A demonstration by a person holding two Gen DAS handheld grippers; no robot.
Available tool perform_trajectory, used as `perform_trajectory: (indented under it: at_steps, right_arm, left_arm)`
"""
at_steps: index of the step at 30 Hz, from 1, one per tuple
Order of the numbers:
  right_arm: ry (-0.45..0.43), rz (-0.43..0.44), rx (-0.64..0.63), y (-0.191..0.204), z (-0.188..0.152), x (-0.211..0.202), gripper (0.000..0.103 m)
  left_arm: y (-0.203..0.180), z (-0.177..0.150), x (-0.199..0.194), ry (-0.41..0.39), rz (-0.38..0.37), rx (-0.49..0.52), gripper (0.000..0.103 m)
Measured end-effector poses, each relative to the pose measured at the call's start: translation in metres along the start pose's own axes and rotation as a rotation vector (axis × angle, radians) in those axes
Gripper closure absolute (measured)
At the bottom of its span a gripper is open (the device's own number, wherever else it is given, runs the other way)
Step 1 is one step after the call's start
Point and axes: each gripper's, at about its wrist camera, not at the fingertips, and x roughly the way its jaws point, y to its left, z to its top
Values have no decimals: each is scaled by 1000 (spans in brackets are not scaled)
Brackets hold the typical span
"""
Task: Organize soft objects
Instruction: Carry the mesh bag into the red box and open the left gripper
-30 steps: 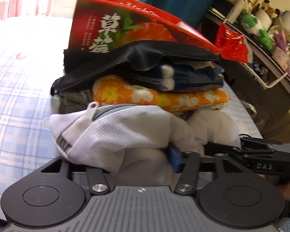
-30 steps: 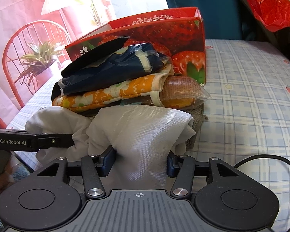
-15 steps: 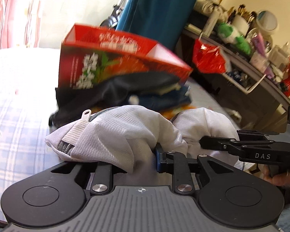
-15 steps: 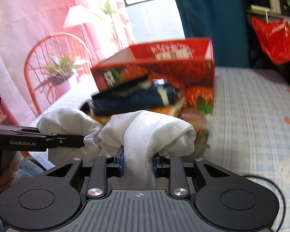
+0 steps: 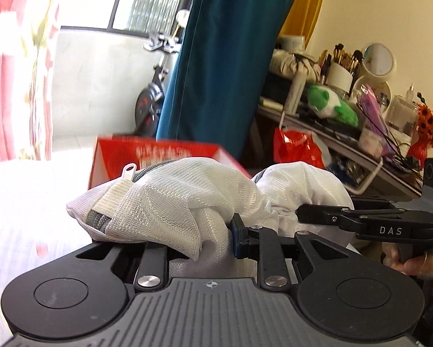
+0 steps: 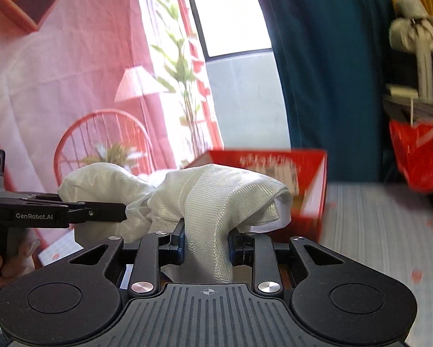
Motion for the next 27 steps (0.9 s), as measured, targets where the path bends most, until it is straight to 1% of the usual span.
perform_trajectory:
  at_steps: [2,6,9,12,14,17,20,22,24,27]
  right_arm:
    - [-8,-3,-14,-9,20,11,80]
    - [-4,-14,-23,-27,56,44,80]
    - [12,-22,-15,-43,74,77,80]
    - [41,-35,0,-59,81,113,80]
    - [77,-44,16,-70,80,135,80]
    - [150,-54,45,-83,75,166,80]
    - [239,-61,53,-93,65,192,80]
    - [305,-56,57,-97,54,207,80]
    - [377,-69,52,-99,43,222,80]
    - [426,-83,81,-99,33,236,80]
  left_arm:
    - [4,20,11,-7,8,15,77]
    - [20,53,43,10,28,5,77]
    - [35,71,74,50,51,8,77]
    - [47,79,104,105,75,-1,77]
    - [54,82,123,147,92,5,77]
    - [64,83,151,224,105,-14,77]
    - [72,74,174,306,116,-23,77]
    - [74,66,190,370,125,-1,77]
    - [74,58,202,419,129,11,77]
    - [79,47,205,456,134,15,77]
